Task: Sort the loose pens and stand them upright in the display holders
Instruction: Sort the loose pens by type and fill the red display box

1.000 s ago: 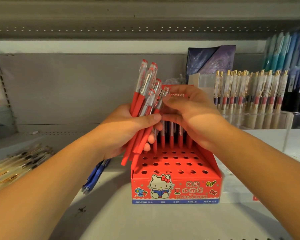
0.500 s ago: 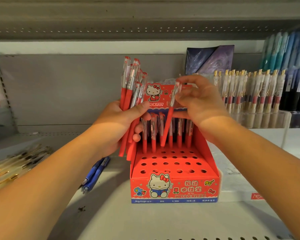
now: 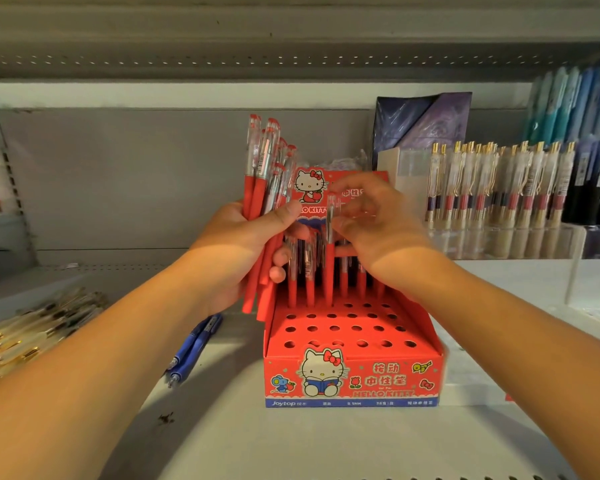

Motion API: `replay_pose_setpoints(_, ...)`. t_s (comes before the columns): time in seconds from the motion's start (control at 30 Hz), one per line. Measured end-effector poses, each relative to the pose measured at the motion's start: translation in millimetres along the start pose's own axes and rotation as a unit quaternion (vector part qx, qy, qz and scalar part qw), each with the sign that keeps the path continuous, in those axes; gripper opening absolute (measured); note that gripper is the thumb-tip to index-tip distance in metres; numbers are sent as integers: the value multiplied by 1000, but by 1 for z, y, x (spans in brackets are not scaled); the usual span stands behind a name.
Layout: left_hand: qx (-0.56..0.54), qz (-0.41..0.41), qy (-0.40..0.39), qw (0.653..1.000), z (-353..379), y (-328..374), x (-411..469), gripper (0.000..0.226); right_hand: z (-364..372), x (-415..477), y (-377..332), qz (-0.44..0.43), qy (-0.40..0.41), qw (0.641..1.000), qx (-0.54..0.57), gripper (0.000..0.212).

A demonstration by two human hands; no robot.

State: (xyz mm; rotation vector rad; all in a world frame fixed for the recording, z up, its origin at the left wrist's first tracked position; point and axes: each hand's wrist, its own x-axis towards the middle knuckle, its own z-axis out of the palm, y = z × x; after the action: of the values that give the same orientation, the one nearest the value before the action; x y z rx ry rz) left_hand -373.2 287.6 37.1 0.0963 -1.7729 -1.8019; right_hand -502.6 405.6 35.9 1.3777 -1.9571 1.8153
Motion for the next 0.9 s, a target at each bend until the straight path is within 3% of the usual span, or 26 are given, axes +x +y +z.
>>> replay_pose_setpoints(0.17,11,0,-1,1000,0,-1,1,23,2,-1,3,12,-44,996,-75,53)
replay_pose_setpoints(0.4,3,3,-6,1000,0,0,0,20,-2,-7,4,43,-122,980,-154,33)
replay_pose_setpoints(0.63,-2,7,-10,1000,2,1,0,16,-9,-4,-5,17,-72,973,-217,16)
replay_pose_setpoints(0.8,0,18,-41,999,3,0,-3,17,-8,-6,-22,33,-24,998,43,15)
replay_pose_setpoints(0.9,4,22,-62,998,4,0,-4,20,-9,-10,-27,39,-38,992,111,19)
